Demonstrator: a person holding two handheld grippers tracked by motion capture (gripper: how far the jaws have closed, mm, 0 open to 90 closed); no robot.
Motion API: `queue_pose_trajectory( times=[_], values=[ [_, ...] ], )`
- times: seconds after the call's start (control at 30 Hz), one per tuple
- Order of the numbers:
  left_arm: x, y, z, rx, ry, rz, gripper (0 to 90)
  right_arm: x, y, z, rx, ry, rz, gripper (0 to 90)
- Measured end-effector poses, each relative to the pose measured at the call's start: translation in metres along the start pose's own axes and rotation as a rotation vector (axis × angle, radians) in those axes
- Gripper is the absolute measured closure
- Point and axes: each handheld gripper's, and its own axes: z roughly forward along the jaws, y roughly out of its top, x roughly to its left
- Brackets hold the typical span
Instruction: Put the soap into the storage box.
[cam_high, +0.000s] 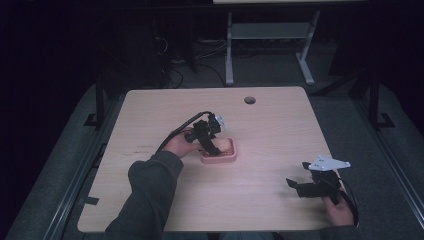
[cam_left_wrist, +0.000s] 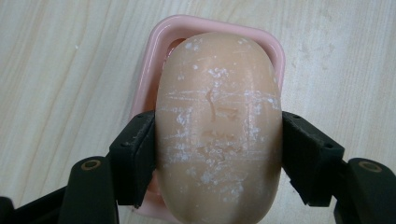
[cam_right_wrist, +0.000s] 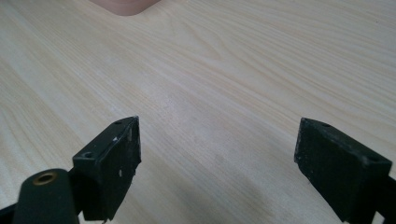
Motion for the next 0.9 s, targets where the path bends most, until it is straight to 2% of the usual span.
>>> queue_pose_trajectory(
  times=[0.9],
  values=[
    [0.0029, 0.0007, 0.0088, 0.016, 0.007, 0.004, 32.5, 0.0, -0.0002, -0.0001, 0.001, 0.003, 0.0, 14.1]
  ],
)
